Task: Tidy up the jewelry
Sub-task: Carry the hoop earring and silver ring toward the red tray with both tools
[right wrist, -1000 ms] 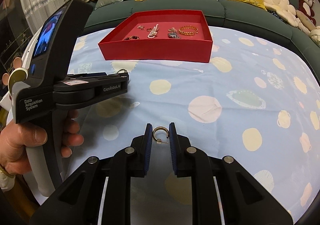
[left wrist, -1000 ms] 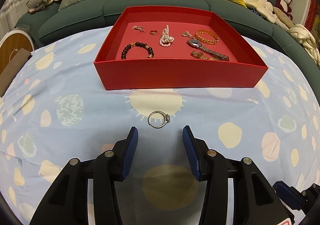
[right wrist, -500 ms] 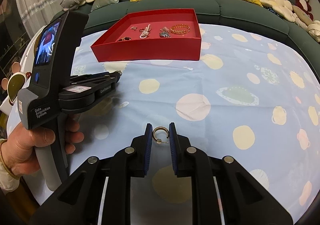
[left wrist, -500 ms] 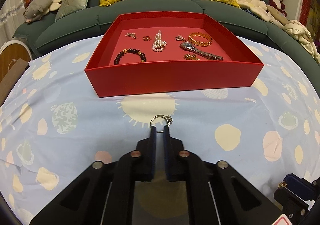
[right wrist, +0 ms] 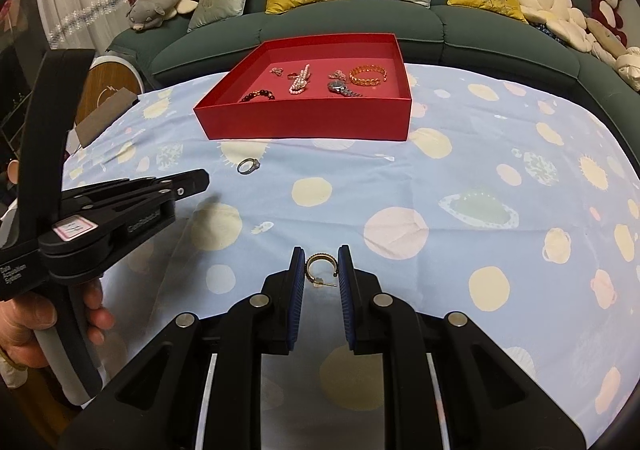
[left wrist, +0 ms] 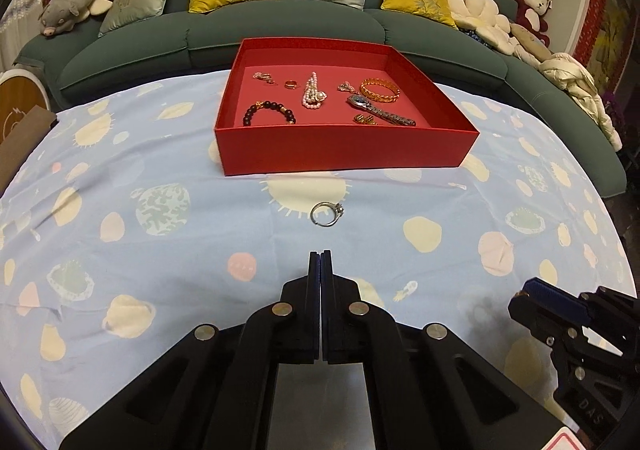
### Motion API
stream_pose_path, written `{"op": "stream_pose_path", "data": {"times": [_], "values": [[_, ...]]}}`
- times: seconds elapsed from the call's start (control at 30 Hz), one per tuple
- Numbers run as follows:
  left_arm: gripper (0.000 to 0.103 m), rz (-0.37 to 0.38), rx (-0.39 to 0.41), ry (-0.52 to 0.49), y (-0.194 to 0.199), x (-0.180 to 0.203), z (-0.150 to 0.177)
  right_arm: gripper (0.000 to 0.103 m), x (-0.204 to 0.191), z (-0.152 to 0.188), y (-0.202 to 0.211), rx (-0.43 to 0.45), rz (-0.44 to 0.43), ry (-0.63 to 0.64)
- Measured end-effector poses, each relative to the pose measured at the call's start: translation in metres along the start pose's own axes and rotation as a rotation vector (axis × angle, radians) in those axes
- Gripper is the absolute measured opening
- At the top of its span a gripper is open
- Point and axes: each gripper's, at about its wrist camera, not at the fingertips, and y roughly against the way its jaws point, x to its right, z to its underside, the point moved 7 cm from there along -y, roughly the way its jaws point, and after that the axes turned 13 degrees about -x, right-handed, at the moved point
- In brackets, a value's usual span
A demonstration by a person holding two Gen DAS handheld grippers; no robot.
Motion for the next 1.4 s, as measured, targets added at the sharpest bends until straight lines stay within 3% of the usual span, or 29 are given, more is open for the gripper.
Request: {"op": "stream_pose_path", "data": {"times": [0.13, 0.23, 0.37, 0.47, 0.8, 0.93, 1.1, 1.4], "values": [[0.000, 0.020, 0.005, 0.027, 0.002, -0.010, 0.003, 0.016, -0.006, -0.001, -0.002, -0.002, -0.005, 0.003], [0.010, 0.055, -0.002, 0.041, -0.004, -0.008, -0.004, 0.016, -0.011, -0.003, -0.003, -0.003, -0.011, 0.005], [0.027, 0.011, 0.021, 0.013, -0.017, 0.002, -0.019, 0.016, -0.015, -0.004, -0.003, -0.001, -0.016, 0.007], [0.034, 0.010, 0.011, 0.015, -0.031, 0.007, -0.026, 0.016, -0.015, -0.006, -0.004, -0.003, -0.016, 0.004], [0.033, -0.019, 0.014, -0.011, -0.054, 0.015, -0.035, 0.016, -0.004, -0.011, -0.003, 0.000, -0.019, -0.021], [0.021, -0.016, 0.019, -0.003, -0.055, 0.013, -0.038, 0.016, -0.004, -0.011, -0.003, 0.002, -0.019, -0.024], [0.021, -0.009, 0.022, 0.010, -0.054, 0.010, -0.040, 0.016, -0.004, -0.011, -0.003, 0.000, -0.017, -0.024], [0.021, 0.039, 0.086, 0.013, -0.009, 0.016, -0.049, 0.016, -0.003, -0.023, 0.009, 0.035, -0.014, -0.027]]}}
